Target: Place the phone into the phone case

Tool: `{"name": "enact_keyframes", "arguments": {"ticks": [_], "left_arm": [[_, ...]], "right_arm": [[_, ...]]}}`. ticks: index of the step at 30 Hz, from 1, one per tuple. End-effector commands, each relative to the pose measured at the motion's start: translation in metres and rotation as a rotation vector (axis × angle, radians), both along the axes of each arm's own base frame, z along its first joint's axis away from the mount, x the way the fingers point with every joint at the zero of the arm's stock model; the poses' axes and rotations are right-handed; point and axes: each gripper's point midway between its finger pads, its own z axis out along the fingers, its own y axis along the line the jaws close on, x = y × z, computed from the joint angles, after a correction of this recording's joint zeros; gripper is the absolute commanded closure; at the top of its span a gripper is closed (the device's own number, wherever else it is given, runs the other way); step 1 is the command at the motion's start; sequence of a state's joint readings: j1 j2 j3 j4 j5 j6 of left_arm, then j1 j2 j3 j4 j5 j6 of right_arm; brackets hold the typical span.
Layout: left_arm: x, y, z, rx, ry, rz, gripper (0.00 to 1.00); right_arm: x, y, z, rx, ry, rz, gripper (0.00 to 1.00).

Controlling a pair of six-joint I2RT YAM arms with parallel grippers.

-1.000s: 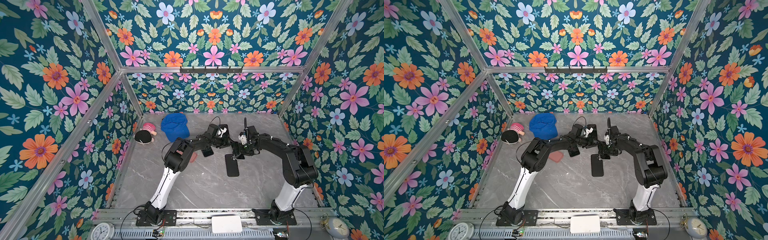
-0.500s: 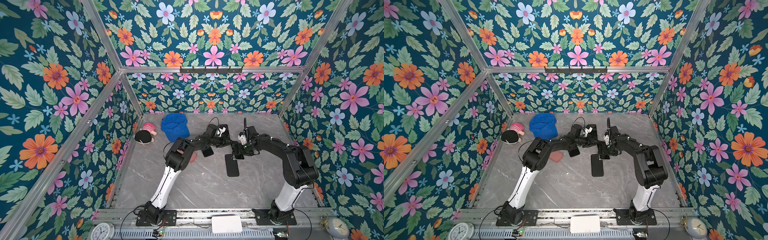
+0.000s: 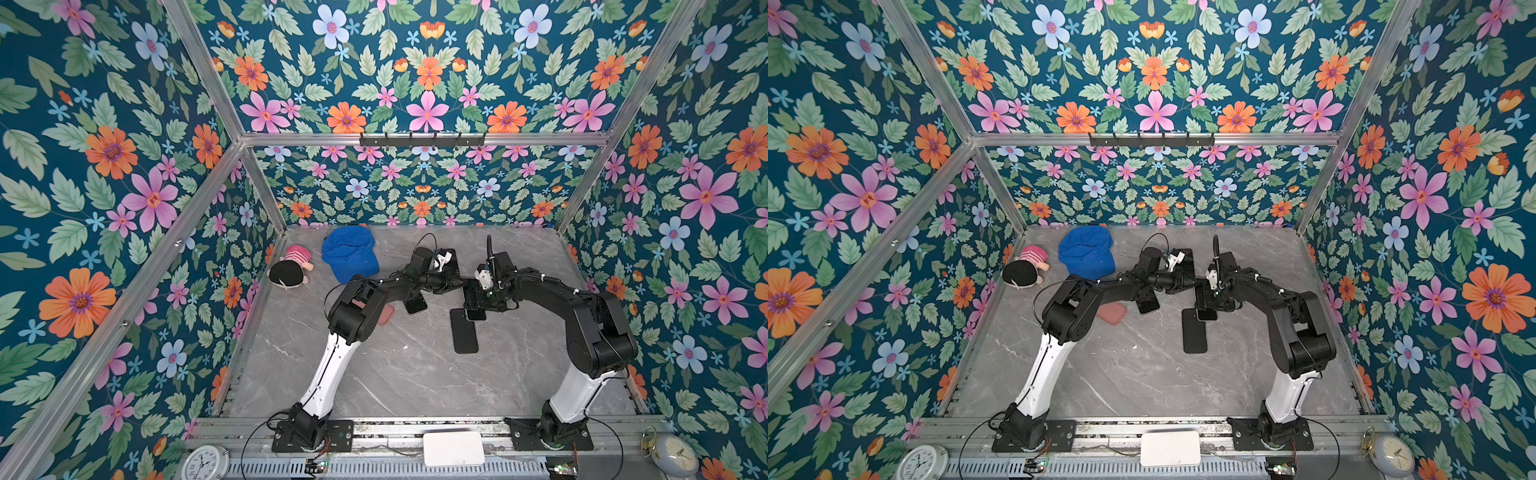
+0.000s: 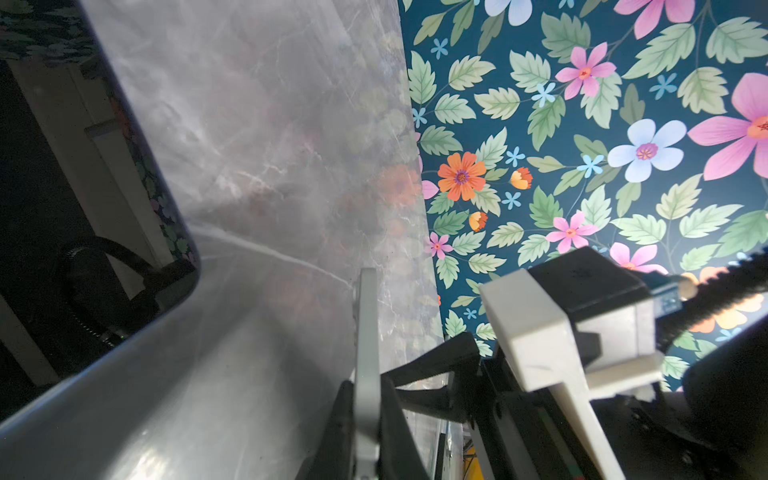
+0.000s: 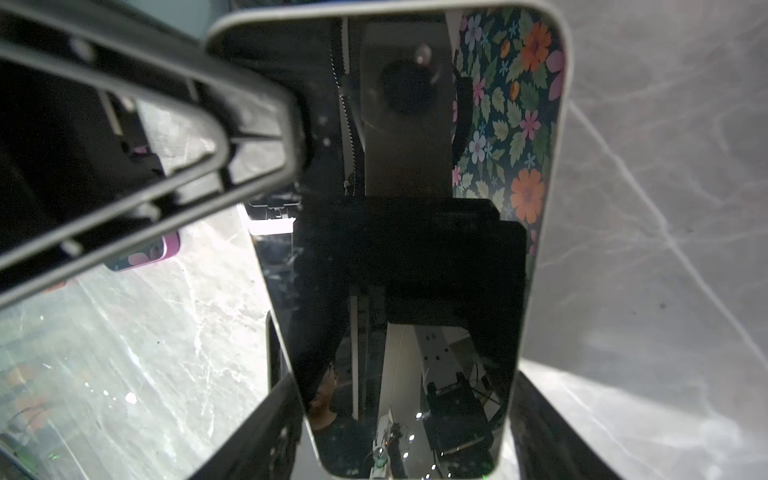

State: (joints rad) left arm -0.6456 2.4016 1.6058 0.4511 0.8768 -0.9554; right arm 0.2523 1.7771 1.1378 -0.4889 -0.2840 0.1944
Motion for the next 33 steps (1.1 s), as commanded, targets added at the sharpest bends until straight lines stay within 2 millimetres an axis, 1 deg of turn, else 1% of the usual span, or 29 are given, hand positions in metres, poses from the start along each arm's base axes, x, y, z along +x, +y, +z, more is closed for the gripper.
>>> {"name": "enact_keyframes", "arguments": {"ticks": [1, 6, 8, 10, 12, 15, 19, 23, 26, 29, 33], "left_arm": [[-0.001, 0.0, 0.01, -0.022, -0.029, -0.001, 0.94], [-0.002, 0.003, 0.021, -0.041, -0.037, 0.012, 0.97], [-0.002, 0.005, 0.027, -0.057, -0.04, 0.022, 0.98], [0.0, 0.007, 0.03, -0.069, -0.04, 0.036, 0.99], [0.002, 0.008, 0.032, -0.077, -0.033, 0.05, 1.0], [0.003, 0.007, 0.047, -0.127, -0.037, 0.061, 1.0], [0.006, 0.009, 0.075, -0.186, -0.054, 0.089, 1.0], [0.013, 0.02, 0.097, -0.249, -0.06, 0.151, 1.0], [0.02, 0.03, 0.108, -0.307, -0.047, 0.2, 1.0], [0.024, 0.039, 0.115, -0.357, -0.026, 0.24, 1.0], [0.025, 0.044, 0.122, -0.404, -0.007, 0.269, 1.0]], "right_arm": [[0.003, -0.004, 0.01, -0.021, -0.032, 0.005, 0.31], [-0.004, -0.007, 0.027, -0.025, -0.053, 0.001, 0.21], [-0.008, -0.008, 0.041, -0.011, -0.073, -0.007, 0.19], [-0.014, -0.007, 0.054, 0.014, -0.09, -0.017, 0.17], [-0.019, -0.006, 0.063, 0.033, -0.099, -0.028, 0.15], [-0.027, -0.003, 0.074, 0.08, -0.097, -0.059, 0.15], [-0.035, 0.003, 0.096, 0.208, -0.117, -0.152, 0.16], [-0.038, 0.002, 0.123, 0.412, -0.171, -0.269, 0.16], [-0.038, -0.001, 0.142, 0.548, -0.227, -0.335, 0.16], [-0.038, -0.003, 0.154, 0.666, -0.268, -0.392, 0.16], [-0.033, -0.002, 0.164, 0.848, -0.313, -0.44, 0.17]]}}
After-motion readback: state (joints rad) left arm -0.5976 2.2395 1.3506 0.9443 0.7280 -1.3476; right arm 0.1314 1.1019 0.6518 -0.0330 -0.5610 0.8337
